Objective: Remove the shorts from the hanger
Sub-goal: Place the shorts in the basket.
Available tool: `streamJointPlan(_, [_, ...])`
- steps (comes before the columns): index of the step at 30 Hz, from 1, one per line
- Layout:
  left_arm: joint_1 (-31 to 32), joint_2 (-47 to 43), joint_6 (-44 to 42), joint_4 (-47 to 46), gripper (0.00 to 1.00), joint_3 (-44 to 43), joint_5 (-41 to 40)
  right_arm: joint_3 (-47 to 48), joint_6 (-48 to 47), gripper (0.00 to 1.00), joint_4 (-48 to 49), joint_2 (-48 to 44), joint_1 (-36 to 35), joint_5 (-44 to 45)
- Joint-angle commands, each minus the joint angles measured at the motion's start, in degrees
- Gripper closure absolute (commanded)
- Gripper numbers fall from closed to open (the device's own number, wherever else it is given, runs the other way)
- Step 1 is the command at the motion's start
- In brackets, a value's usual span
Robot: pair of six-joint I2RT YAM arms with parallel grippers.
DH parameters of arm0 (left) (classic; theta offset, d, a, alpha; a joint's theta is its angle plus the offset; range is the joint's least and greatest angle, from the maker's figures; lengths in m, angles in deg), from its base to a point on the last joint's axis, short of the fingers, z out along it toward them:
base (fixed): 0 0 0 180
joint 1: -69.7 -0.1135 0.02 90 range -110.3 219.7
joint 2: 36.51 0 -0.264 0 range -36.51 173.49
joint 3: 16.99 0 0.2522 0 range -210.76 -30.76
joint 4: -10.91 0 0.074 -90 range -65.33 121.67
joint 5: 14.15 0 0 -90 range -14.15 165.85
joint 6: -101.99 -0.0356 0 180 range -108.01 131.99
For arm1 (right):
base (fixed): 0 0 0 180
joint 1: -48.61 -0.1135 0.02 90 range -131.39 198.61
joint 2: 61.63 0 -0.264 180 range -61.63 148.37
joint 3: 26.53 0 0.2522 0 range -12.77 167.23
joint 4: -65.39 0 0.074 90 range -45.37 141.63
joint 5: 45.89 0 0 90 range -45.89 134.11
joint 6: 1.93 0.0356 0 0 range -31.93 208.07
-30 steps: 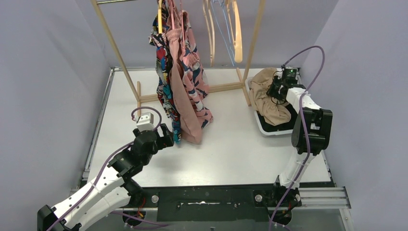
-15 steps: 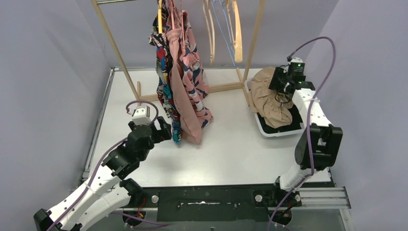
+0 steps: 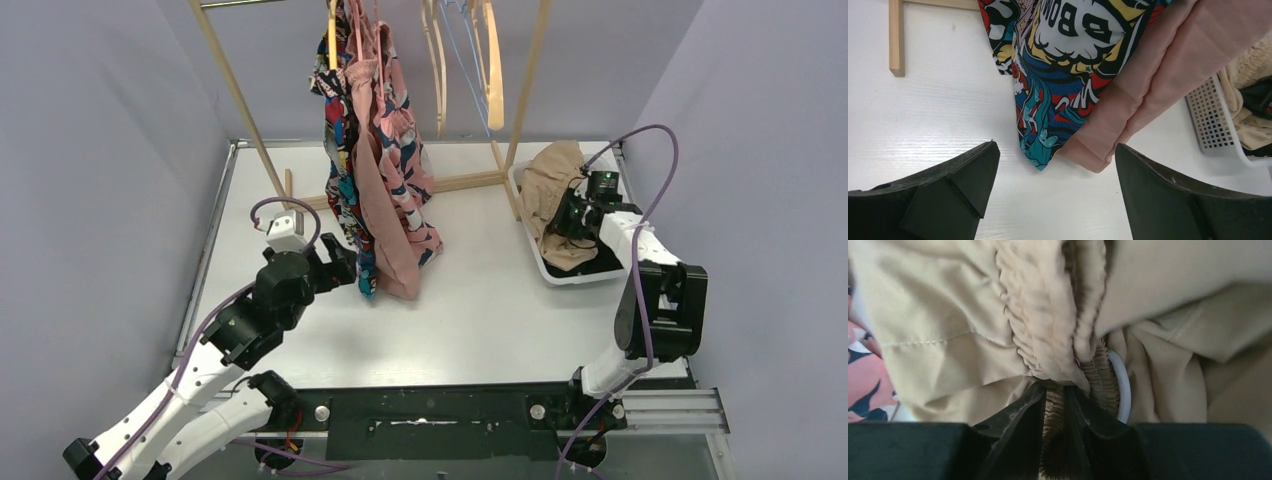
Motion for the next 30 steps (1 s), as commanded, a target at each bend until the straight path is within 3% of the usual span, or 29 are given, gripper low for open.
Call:
streamJointPlan(1, [-0.42, -0.79, 1.41, -0.50, 0.13, -4.80, 1.68, 3.11, -1.55, 0.74, -2.29, -2.13, 0.02, -0.33])
streamJointPlan(8, [-0.48, 0.87, -3.98, -2.51, 0.13, -10.86, 5.21, 0.74, 1.09, 0.47, 1.48, -17.43, -3.19, -3.62])
streamJointPlan(13, [-0.43, 6.21, -8.28, -6.23, 0.15, -18.46, 23.17, -5.33, 5.23, 0.43, 3.34, -23.41, -6.05, -6.89])
streamJointPlan(17, [-0.29, 13.33, -5.49, -10.41, 0.20, -24.78, 40.24, -8.94, 6.42, 0.42, 1.46, -27.04, -7.58, -6.71])
streamJointPlan(19, [0.19, 17.15, -3.71, -10.76, 0.25, -28.58, 43.79, -10.59, 7.10, 0.42, 0.93, -28.96, -7.69, -7.25])
streamJointPlan(30, [2.14, 27.95, -6.80, -8.71, 0.26, -44.30, 22.52, -10.67, 5.95, 0.38, -3.84, -34.32, -7.78, -4.21])
